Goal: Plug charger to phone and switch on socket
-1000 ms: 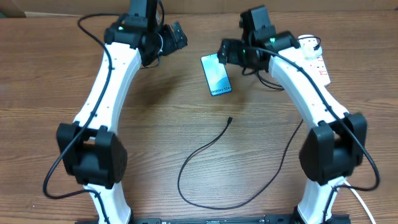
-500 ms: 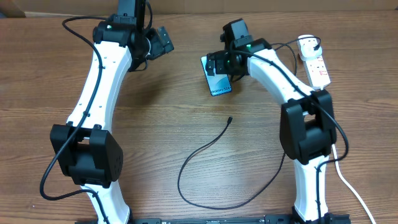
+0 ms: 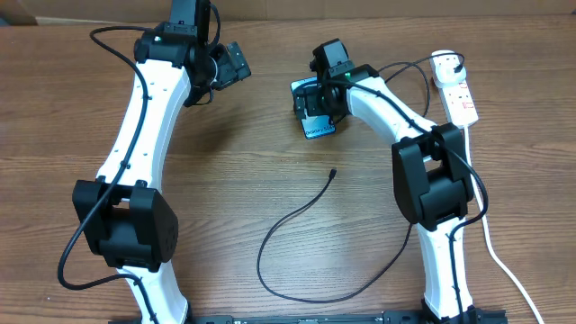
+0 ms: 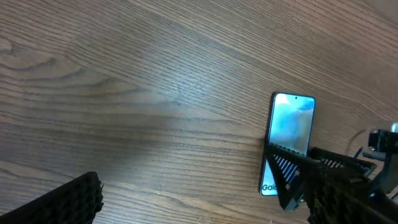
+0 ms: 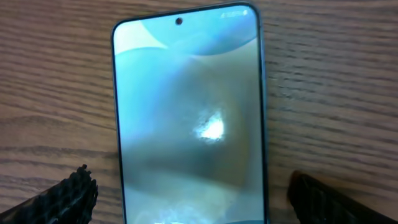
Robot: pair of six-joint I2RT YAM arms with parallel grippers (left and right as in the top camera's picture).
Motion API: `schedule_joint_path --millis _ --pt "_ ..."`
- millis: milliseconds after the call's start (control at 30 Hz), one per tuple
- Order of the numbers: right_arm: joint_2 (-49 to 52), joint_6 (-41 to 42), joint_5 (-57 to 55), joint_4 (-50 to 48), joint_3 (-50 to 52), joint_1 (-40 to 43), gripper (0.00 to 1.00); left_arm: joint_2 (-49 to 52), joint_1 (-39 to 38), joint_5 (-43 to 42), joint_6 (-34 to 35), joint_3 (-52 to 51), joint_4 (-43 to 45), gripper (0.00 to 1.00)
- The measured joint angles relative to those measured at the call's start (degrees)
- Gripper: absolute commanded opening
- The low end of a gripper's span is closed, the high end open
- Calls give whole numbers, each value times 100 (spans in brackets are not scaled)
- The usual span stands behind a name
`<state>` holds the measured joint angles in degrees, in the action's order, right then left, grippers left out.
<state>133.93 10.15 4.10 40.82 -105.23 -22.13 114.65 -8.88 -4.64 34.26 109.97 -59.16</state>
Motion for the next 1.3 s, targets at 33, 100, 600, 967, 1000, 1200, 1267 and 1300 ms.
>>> schedule_joint_path --millis 33,100,600,967,1000,1200,1267,1300 --pt "0 -15 0 11 2 -24 100 0 0 2 0 0 0 100" --pt "0 -87 26 46 0 -98 100 0 0 0 0 0 0 100" --pt "0 63 -83 658 -164 -610 100 0 0 2 0 0 -2 100" --pt "-748 649 -522 1320 -278 -264 100 0 0 7 0 0 -4 100" --pt "-938 680 -544 1351 -278 -216 100 0 0 7 0 0 -4 100" --pt "-1845 828 -597 1545 -352 -11 100 0 -2 7 -216 0 -4 100" --pt "-2100 916 -601 1593 -352 42 100 0 -13 11 -380 0 -4 100" --pt "-2216 944 -603 1600 -352 66 100 0 -15 17 -459 0 -4 100"
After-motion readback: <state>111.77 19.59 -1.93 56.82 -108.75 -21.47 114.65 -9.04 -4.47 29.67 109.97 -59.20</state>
